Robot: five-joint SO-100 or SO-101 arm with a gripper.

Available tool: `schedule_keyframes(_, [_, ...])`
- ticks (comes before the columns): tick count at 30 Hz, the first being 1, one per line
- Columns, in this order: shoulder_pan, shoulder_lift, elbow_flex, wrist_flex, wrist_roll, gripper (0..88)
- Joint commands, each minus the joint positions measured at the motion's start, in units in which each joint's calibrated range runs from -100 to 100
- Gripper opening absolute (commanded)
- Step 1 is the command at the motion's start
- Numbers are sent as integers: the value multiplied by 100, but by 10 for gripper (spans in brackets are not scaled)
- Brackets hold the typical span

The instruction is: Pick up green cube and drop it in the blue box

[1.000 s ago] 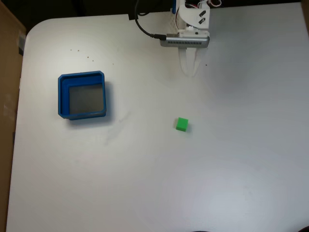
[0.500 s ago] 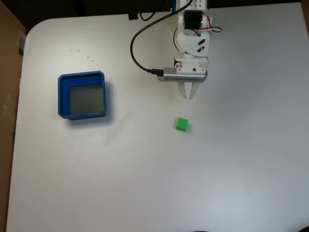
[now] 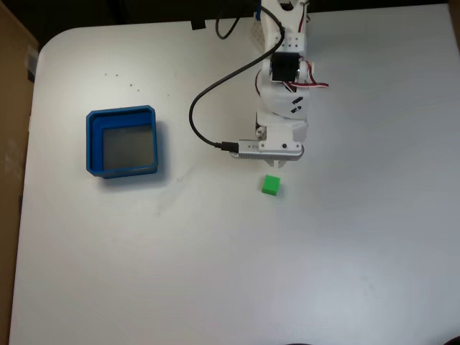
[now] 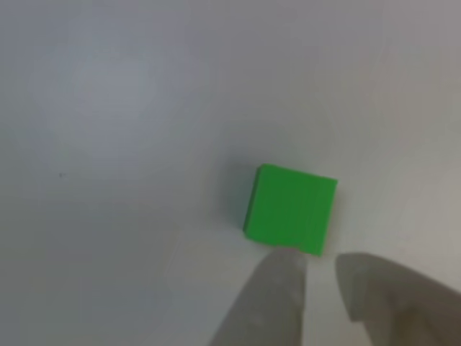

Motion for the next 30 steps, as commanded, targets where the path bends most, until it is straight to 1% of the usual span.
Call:
schedule_keyframes(1, [141,196,-671,6,-15,10])
schedule_keyframes(4, [155,463,-798,-10,-15,46])
schedule_keyframes(11, [134,655,-771,-10,-20,226])
schedule_keyframes(14, [112,672,-762,-10,-20,261])
schedule_keyframes(18, [105,739,-753,-10,-98,274])
schedule_keyframes(25, [105,906,-798,-68,-806,276])
schedule_keyframes(30, [76,915,-771,-68,-825,275])
